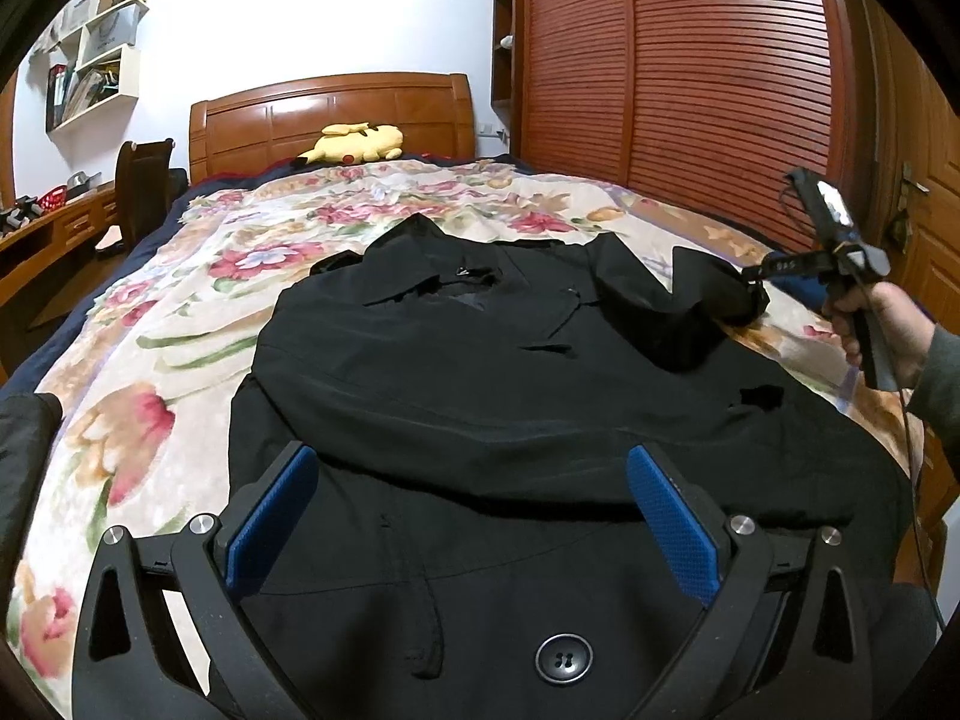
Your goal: Fold large clothes
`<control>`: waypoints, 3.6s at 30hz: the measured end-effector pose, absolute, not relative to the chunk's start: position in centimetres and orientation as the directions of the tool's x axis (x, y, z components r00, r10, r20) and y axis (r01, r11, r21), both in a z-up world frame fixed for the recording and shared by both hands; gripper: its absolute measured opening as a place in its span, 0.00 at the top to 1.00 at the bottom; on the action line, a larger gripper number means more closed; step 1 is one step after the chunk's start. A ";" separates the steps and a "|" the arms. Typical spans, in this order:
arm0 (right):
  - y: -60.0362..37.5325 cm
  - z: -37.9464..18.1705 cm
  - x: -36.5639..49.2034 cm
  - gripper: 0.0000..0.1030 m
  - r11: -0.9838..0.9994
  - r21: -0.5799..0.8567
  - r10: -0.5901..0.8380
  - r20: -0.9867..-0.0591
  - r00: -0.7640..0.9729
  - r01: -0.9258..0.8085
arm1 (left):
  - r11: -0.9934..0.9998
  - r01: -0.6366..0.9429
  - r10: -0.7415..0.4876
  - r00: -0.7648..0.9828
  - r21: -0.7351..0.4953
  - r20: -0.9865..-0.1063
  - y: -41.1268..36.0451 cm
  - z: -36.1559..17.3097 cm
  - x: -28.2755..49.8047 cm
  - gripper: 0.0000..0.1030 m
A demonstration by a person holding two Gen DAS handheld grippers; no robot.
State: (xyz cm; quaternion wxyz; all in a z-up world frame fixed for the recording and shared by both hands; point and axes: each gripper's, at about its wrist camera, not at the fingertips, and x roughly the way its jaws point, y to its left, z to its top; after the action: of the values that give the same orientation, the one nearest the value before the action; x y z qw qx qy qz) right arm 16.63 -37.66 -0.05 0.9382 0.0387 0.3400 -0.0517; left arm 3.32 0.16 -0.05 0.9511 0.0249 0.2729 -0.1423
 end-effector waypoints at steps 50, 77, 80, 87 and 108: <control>-15.9 6.2 5.4 0.86 0.822 -0.083 0.470 -0.457 0.755 -0.563 | 0.980 0.193 -0.188 0.836 -0.044 -0.516 7.2 0.2 1.6 0.00; -13.9 7.0 2.7 0.68 0.768 -0.047 0.522 -0.532 0.667 -0.638 | 0.985 0.169 -0.161 0.839 -0.033 -0.519 8.7 -0.1 1.6 0.00; -14.8 8.4 2.0 0.66 0.777 -0.054 0.527 -0.489 0.695 -0.628 | 0.984 0.173 -0.166 0.841 -0.035 -0.515 8.5 0.0 1.6 0.00; -17.6 8.9 2.5 0.65 0.854 -0.065 0.443 -0.430 0.787 -0.516 | 0.982 0.184 -0.180 0.852 -0.040 -0.491 8.0 0.4 0.8 0.00; -20.6 3.1 5.0 0.42 0.961 -0.040 0.203 -0.566 0.799 -0.272 | 0.941 0.329 -0.327 0.811 -0.083 -0.485 0.5 1.2 0.3 0.00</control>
State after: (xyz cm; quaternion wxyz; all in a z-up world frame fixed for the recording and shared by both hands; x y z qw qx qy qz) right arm 5.04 -20.59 3.08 0.9466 -0.0599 0.2910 0.1255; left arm 0.33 0.46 1.23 0.9516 0.0023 0.2544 -0.1724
